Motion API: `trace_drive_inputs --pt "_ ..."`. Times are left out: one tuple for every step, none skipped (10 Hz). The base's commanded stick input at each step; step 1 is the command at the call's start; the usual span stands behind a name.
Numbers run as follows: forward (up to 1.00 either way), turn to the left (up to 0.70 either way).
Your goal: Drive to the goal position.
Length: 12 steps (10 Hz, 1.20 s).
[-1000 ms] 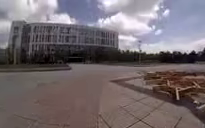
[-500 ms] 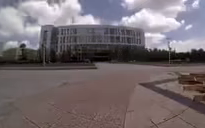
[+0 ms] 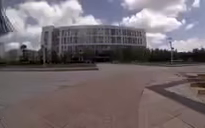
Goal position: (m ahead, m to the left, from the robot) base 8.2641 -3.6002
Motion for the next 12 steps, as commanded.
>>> trace_drive_inputs --pt "0.7 0.35" --pt "0.7 0.35" --pt "0.7 0.35" --pt "0.7 0.23" --pt "0.7 0.07" --pt "0.7 0.01" --pt "0.7 0.0" --pt "0.7 0.0" --pt "0.7 0.0" --pt "0.7 0.0" --pt "0.7 0.0" --pt "0.7 0.0"
